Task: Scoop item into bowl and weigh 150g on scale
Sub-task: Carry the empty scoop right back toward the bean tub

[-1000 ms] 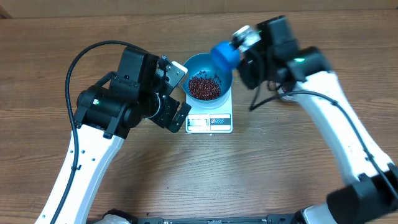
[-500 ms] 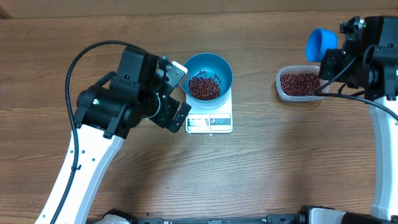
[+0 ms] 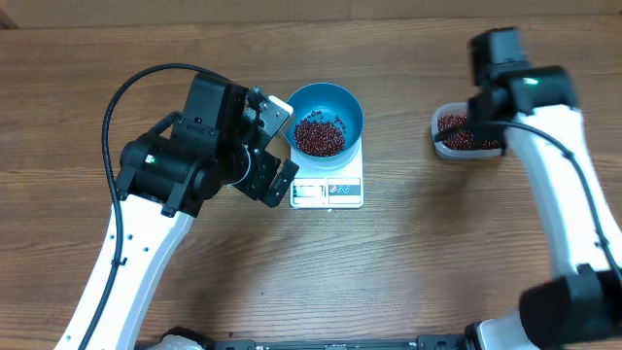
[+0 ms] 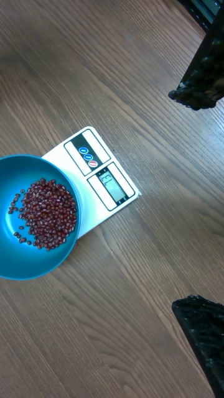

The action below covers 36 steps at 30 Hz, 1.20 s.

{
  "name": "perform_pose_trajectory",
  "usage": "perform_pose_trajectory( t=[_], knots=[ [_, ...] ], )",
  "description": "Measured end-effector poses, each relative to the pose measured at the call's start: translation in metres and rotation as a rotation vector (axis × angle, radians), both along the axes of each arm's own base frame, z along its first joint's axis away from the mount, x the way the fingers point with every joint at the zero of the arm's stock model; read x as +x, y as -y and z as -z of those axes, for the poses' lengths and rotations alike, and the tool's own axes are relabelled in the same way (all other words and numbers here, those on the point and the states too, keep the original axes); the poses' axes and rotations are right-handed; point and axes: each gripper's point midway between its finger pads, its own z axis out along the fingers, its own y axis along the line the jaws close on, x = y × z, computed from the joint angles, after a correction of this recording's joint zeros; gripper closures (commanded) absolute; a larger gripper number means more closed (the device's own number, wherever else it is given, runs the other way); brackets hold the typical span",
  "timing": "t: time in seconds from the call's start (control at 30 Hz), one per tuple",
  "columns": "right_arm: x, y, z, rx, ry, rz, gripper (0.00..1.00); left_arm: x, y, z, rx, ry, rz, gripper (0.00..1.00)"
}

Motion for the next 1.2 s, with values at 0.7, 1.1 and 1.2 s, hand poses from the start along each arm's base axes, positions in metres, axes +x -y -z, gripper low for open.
perform_pose_trajectory(
  t=[0.7,1.1,1.2],
  knots=[
    [0.003,-0.006,0.033,-0.162,-0.127,-0.01,0.96,0.0,0.0,0.0,0.0,0.0,0.0,0.0],
    [0.005,-0.007,0.068,-0.185,-0.234,-0.013,0.96,0.0,0.0,0.0,0.0,0.0,0.0,0.0],
    [0.005,-0.007,0.073,-0.19,-0.246,-0.006,0.96,0.0,0.0,0.0,0.0,0.0,0.0,0.0]
  ],
)
